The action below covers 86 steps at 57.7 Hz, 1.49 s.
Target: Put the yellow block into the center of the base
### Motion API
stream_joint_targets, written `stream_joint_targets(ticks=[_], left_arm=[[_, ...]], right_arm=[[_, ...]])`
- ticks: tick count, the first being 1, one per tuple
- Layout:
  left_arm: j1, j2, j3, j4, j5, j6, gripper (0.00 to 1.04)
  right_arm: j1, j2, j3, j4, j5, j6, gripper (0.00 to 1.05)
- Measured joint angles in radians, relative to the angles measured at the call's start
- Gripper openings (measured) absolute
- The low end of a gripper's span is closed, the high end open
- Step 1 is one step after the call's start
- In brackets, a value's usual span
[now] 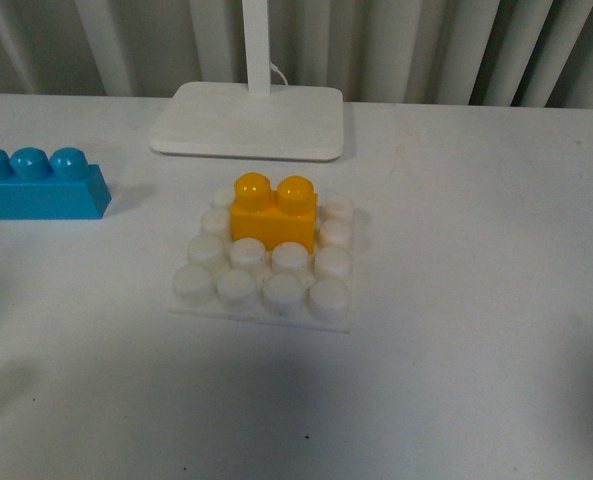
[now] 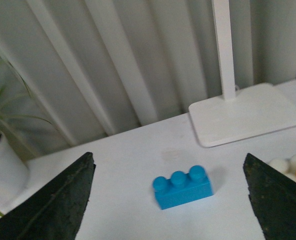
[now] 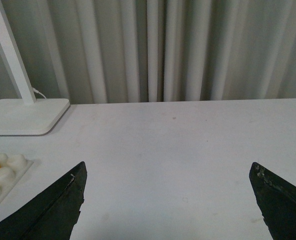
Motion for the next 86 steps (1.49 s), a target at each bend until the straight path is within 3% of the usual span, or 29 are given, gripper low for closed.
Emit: stream_joint_targets(ticks=[8, 16, 20, 25, 70, 77, 86], left_arm=[[0.05, -0.074, -0.098, 0.019, 0.036, -0.274, 0.58], [0.084, -0.127, -0.16, 0.022, 0.075, -0.326, 0.33], [0.146, -0.154, -0.184, 0.022, 0.162, -0.333, 0.21], [0.189, -0.186, -0.208, 0.021, 0.168, -0.34, 0.04], [0.193, -0.41, -0.335, -0.065, 0.178, -0.351, 0.04], [0.193, -0.552, -0.335, -0.23, 0.179, -0.351, 0.04], [0.193, -0.591, -0.335, -0.246, 0.179, -0.351, 0.04]], right_arm=[[0.0, 0.0, 0.0, 0.0, 0.0, 0.0, 0.96], [0.0, 0.0, 0.0, 0.0, 0.0, 0.0, 0.96], [0.0, 0.0, 0.0, 0.0, 0.0, 0.0, 0.96], [0.0, 0.0, 0.0, 0.0, 0.0, 0.0, 0.96], [0.0, 0.0, 0.0, 0.0, 0.0, 0.0, 0.96], [0.0, 0.0, 0.0, 0.0, 0.0, 0.0, 0.96], [0.0, 0.0, 0.0, 0.0, 0.0, 0.0, 0.96]])
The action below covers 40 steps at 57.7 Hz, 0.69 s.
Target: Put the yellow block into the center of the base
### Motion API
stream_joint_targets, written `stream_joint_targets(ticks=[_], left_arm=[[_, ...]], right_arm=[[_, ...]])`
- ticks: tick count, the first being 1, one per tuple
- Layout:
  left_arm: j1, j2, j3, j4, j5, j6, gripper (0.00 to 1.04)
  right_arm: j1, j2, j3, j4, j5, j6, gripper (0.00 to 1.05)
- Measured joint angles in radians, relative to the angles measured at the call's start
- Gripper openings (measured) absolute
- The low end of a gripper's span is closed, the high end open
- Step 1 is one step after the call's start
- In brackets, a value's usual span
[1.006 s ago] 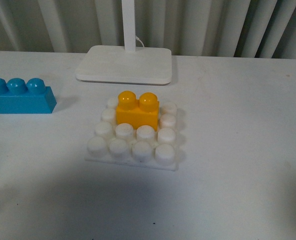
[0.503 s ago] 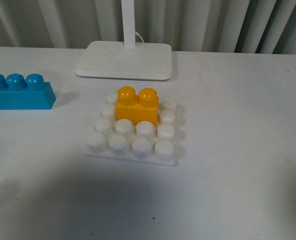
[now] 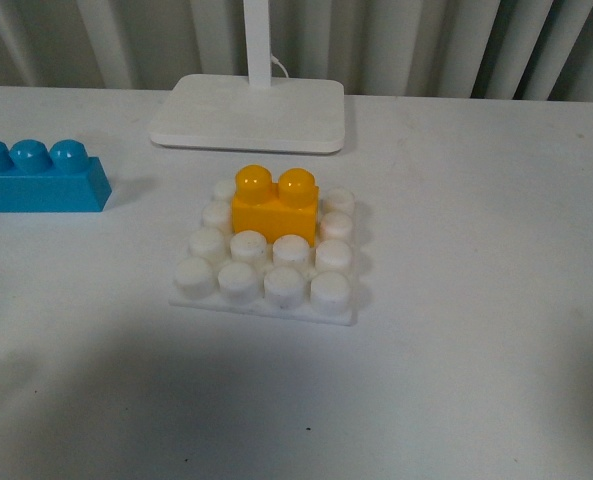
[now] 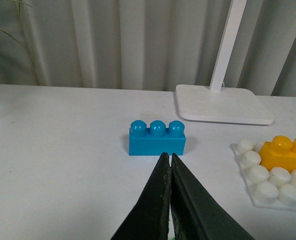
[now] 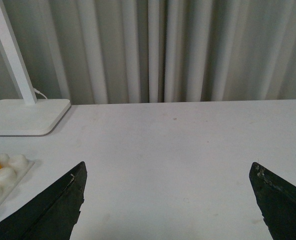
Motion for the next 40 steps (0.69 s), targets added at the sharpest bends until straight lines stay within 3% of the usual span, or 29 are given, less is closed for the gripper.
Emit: stream_joint_targets(ticks=[7, 37, 40], left_arm=[[0.0, -0.001, 0.0, 0.0, 0.0, -0.001, 0.05], [0.0, -0.001, 0.0, -0.002, 0.0, -0.002, 0.99], [0.0, -0.001, 0.0, -0.002, 0.0, -0.002, 0.99]], right_arm=[[0.0, 0.0, 0.0, 0.0, 0.0, 0.0, 0.96], [0.0, 0.0, 0.0, 0.0, 0.0, 0.0, 0.96], [0.0, 0.0, 0.0, 0.0, 0.0, 0.0, 0.96]])
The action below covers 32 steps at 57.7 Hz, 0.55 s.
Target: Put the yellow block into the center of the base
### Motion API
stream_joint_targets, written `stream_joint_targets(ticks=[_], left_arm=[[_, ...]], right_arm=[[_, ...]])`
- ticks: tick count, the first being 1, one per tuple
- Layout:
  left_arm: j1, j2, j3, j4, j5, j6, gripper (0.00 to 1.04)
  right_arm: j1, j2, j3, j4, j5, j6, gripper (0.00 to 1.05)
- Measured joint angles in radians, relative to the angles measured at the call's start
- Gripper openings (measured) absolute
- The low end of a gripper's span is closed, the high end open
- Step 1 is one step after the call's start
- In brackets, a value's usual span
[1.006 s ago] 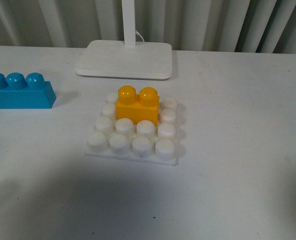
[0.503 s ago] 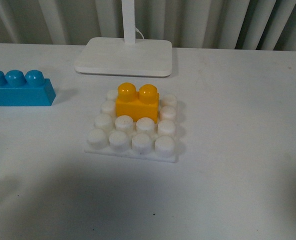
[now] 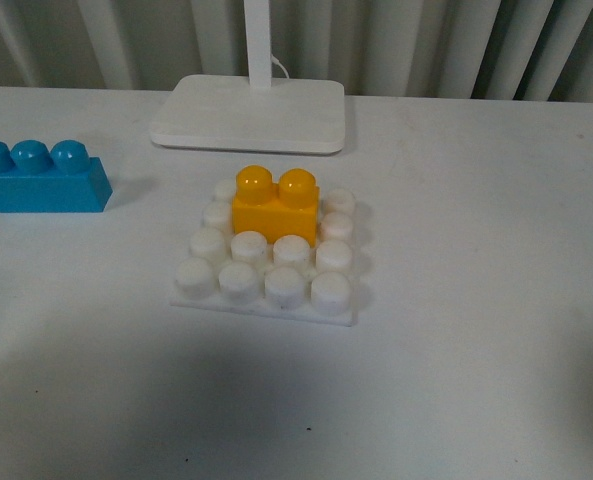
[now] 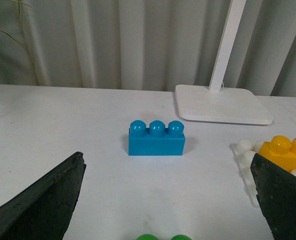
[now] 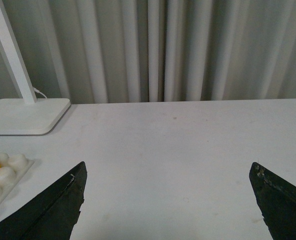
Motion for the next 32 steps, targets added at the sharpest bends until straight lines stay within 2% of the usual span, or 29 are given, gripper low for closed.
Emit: stream_joint_targets(ticks=[32], left_arm=[[0.0, 0.0, 0.0, 0.0, 0.0, 0.0, 0.98]], right_arm=[[0.0, 0.0, 0.0, 0.0, 0.0, 0.0, 0.96]])
